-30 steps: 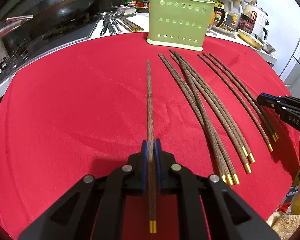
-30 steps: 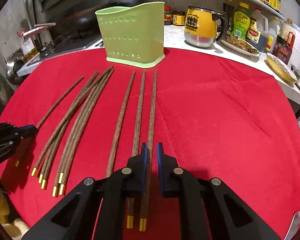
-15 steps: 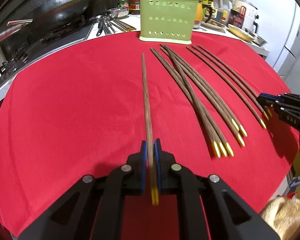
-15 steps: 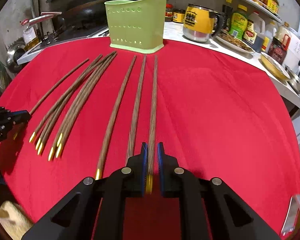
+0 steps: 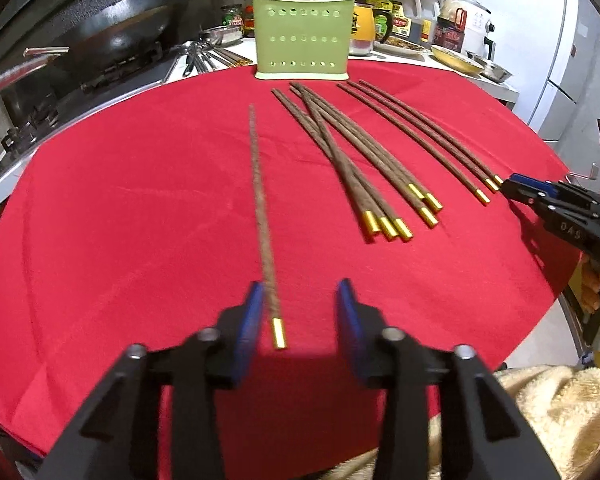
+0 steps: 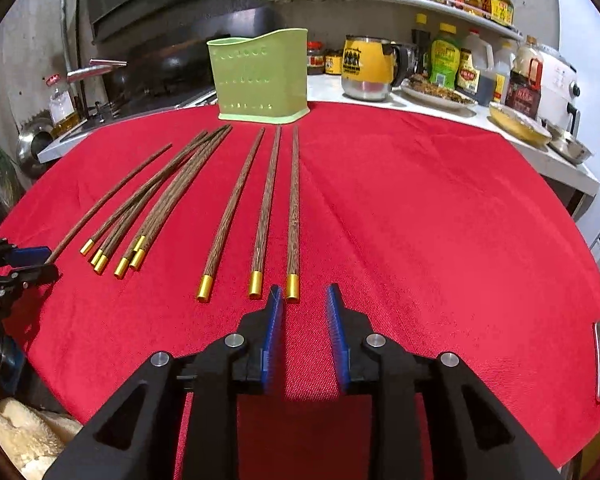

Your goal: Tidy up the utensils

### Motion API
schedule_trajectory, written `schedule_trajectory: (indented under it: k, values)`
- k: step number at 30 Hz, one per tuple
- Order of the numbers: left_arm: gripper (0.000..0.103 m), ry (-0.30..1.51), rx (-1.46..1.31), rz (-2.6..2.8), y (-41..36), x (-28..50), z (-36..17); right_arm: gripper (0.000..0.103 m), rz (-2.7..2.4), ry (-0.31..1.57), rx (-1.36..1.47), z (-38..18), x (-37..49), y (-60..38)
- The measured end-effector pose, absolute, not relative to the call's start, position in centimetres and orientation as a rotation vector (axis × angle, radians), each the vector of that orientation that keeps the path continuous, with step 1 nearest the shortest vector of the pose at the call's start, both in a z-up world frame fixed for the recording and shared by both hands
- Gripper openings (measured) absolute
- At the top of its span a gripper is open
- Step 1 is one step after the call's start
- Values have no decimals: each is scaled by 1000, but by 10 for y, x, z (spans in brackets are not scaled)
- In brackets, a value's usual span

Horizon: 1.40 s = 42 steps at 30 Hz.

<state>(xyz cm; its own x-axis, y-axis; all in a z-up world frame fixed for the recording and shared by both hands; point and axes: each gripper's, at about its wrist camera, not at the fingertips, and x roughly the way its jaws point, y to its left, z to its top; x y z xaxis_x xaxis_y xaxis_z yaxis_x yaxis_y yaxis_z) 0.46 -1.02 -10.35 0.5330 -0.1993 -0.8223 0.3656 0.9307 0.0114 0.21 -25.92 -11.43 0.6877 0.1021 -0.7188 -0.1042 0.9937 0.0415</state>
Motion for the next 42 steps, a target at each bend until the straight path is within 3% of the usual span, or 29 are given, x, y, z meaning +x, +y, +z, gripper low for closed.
schedule_trajectory:
  k: [11, 12, 14, 16, 25, 27, 29, 30, 35, 42]
  values:
    - [41, 947, 161, -311, -8, -1, -104, 25, 121, 786, -48, -114, 1, -253]
    - [39, 946, 170, -300, -9, -1, -104, 25, 122, 786, -48, -115, 1, -253]
    - [22, 946, 187, -261, -9, -2, -104, 25, 125, 781, -54, -114, 2, -251]
    - [18, 962, 174, -243, -5, -2, -103, 24, 126, 778, -56, -114, 3, -251]
    - [17, 935, 173, -221, -6, -1, -105, 24, 136, 755, -44, -117, 11, -250]
    - [16, 915, 166, -230, -5, 0, -106, 19, 147, 759, -32, -117, 14, -250]
    - [7, 885, 161, -228, -3, 4, -107, 17, 147, 764, -40, -117, 15, -249]
    - [7, 880, 144, -234, 0, 5, -107, 8, 144, 768, -43, -116, 16, -248]
    - [7, 878, 53, -260, 9, 13, -105, 7, 116, 772, -39, -116, 16, -246]
    - [7, 705, 24, -251, 18, 9, -53, 7, 117, 656, -14, -68, 0, -253]
